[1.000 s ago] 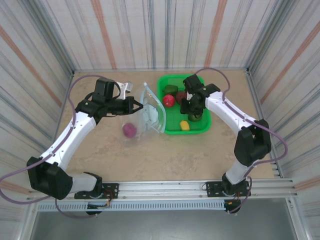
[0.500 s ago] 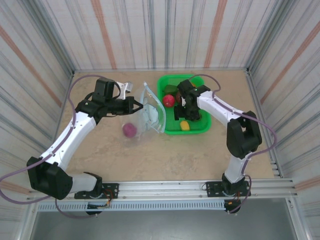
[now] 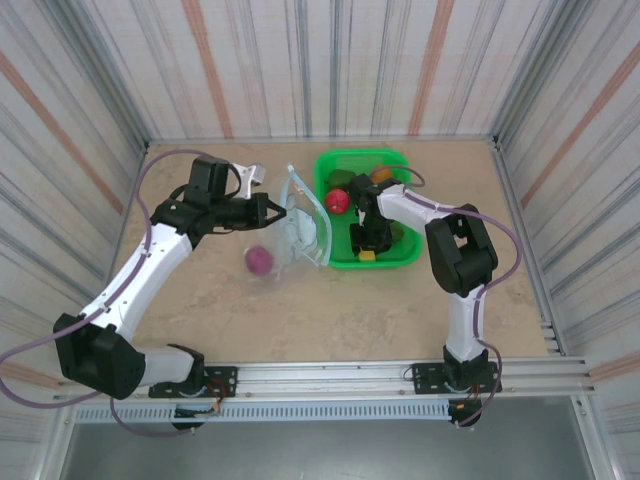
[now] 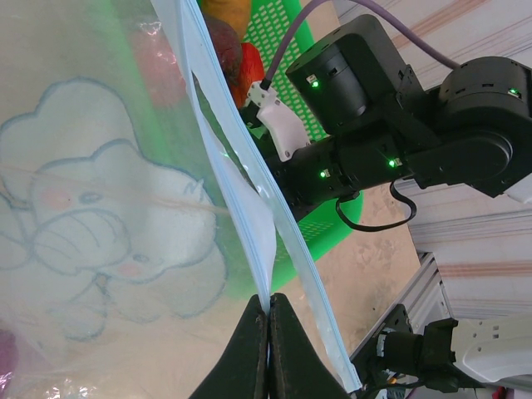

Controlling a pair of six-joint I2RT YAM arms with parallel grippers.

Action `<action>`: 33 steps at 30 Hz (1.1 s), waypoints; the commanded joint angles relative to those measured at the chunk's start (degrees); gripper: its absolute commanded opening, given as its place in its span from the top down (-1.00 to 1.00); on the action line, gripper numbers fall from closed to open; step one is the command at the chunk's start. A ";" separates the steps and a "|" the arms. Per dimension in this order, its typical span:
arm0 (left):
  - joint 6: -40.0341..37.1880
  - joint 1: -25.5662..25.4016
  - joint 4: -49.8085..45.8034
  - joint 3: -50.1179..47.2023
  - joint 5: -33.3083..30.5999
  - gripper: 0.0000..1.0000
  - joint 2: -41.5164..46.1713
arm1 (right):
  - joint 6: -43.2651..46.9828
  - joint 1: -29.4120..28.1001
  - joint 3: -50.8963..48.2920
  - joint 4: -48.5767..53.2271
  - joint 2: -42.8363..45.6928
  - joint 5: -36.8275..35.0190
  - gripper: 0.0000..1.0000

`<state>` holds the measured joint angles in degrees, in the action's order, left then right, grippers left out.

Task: Place the food in the zip-top bag and seal the zipper

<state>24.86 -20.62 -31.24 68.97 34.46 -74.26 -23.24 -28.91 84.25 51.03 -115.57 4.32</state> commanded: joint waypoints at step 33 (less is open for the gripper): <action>0.71 0.58 2.81 -1.07 4.80 1.00 1.37 | -5.77 -13.21 16.36 -7.63 15.09 8.41 0.47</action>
<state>25.39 -20.58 -29.76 68.58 37.08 -74.24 -27.09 -41.32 98.65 41.63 -96.88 13.54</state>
